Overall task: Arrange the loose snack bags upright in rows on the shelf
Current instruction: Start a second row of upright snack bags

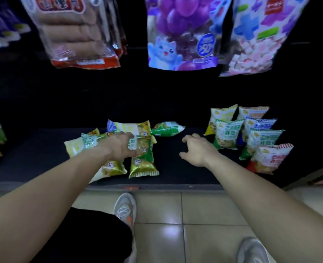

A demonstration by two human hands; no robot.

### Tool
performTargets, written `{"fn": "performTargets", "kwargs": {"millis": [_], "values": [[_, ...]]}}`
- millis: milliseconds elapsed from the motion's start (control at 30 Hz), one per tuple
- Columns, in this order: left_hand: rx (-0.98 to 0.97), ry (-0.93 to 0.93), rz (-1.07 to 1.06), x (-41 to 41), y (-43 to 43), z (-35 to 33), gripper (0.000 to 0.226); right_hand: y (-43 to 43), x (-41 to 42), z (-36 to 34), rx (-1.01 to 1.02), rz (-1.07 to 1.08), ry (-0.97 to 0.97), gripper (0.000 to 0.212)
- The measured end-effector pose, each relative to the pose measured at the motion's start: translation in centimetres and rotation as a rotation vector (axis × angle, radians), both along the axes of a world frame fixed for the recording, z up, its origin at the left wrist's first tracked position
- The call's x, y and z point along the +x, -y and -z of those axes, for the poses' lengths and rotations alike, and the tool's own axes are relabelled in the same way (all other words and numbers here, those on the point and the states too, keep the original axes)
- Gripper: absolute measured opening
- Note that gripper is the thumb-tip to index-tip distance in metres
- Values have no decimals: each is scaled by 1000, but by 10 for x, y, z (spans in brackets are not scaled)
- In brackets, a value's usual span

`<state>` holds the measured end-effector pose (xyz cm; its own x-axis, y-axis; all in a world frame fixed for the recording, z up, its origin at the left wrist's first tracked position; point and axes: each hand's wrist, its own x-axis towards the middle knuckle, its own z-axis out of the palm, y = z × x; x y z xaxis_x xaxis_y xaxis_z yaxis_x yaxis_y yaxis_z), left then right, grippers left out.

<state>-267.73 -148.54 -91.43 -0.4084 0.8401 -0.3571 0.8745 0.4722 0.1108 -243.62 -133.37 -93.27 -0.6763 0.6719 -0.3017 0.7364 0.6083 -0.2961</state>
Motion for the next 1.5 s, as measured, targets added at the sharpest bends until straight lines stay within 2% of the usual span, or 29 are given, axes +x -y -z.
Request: {"fn": "performTargets", "kwargs": {"millis": [133, 267, 367, 433, 533, 667, 833, 1100, 1200, 1367, 1500], "values": [[-33, -12, 32, -17, 9, 18, 85, 15, -38, 34, -105, 1, -7, 64], [13, 22, 31, -35, 13, 30, 81, 20, -87, 67, -223, 35, -68, 63], [14, 53, 0, -53, 18, 36, 80, 23, -123, 92, -266, 67, -94, 71], [16, 64, -27, -64, 24, 40, 80, 24, -139, 104, -201, 58, -134, 82], [50, 85, -89, -81, 32, 48, 80, 17, -165, 116, -85, -63, -193, 93], [70, 131, -154, -96, 42, 55, 78, -2, -191, 120, -68, -251, -106, 117], [96, 167, -188, -102, 43, 57, 77, -4, -206, 122, -2, -306, -8, 126], [86, 172, -191, -100, 37, 47, 84, -2, -176, 102, -76, -215, -40, 125], [165, 219, -194, -90, 30, 34, 89, -6, -144, 74, -107, -180, -103, 125], [365, 517, -160, -43, 4, -1, 105, -12, -75, 12, -112, -152, -245, 106], [441, 726, -79, 11, -26, -28, 96, -8, -23, -31, -52, -110, -305, 103]]}}
